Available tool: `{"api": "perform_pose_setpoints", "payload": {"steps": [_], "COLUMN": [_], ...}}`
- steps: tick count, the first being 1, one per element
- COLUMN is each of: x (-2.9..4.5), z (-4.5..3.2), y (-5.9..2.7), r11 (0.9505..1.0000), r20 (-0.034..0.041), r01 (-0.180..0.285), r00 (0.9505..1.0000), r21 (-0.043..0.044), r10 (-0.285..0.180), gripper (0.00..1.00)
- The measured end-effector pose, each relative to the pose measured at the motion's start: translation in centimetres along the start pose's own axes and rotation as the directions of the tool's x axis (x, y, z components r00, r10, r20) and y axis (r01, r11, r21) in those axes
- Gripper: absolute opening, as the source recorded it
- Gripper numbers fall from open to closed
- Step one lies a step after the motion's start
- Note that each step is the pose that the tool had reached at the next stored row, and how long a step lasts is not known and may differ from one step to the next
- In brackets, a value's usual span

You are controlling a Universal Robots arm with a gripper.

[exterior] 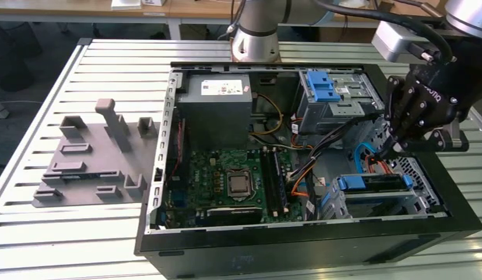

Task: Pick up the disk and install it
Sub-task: 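Insert the second disk wire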

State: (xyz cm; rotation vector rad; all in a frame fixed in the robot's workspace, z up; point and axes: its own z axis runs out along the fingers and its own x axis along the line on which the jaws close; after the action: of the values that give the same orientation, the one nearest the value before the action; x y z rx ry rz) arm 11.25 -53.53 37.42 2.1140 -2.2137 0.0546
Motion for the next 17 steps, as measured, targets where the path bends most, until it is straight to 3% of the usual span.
{"api": "perform_pose_setpoints", "payload": {"steps": [6,13,17], "x": [-0.87,-0.90,-0.94], "z": [-0.07,-0.07,-0.07], "y": [0.04,0.05,0.05], "r11": [1.0000,1.0000,0.9997], "r20": [-0.0012,-0.0013,-0.0019], "r01": [0.000,0.000,0.023], "r00": [1.0000,1.0000,0.9997], "r21": [0.0001,0.0001,0.0020], "r10": [0.000,0.000,-0.023], "gripper": [0.11,0.11,0.11]}}
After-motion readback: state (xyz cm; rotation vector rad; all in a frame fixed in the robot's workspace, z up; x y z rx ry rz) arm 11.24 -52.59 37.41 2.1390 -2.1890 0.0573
